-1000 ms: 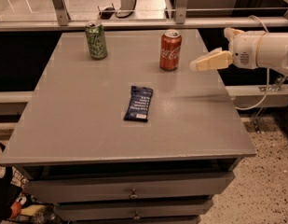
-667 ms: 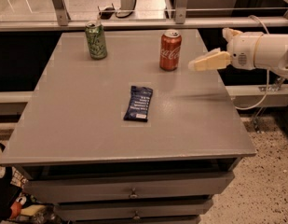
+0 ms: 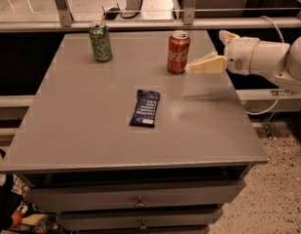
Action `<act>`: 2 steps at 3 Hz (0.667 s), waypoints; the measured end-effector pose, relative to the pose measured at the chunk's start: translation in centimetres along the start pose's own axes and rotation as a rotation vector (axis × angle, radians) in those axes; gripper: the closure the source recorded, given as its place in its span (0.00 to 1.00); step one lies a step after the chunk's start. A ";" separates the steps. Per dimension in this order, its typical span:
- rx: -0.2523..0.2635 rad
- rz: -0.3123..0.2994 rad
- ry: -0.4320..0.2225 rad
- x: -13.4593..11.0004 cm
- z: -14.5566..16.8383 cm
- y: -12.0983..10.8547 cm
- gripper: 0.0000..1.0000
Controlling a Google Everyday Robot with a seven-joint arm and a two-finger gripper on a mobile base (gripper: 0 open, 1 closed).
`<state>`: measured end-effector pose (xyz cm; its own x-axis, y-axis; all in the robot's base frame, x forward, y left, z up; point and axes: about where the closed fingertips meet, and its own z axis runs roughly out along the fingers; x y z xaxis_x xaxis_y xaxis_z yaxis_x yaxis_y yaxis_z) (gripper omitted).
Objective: Knock coke can over
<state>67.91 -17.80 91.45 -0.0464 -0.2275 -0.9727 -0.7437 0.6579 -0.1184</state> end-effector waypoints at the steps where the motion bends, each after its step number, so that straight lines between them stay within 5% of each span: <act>1: -0.027 0.010 -0.026 0.2 1.8 0.3 0.00; 2: -0.051 0.024 -0.045 0.8 3.8 0.4 0.00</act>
Offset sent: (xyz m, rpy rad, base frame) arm 0.0311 0.0343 -0.0219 0.0654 0.0009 0.0623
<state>70.10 -14.94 89.87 -0.0350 -0.1785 -0.9833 -0.7759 0.6250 -0.0859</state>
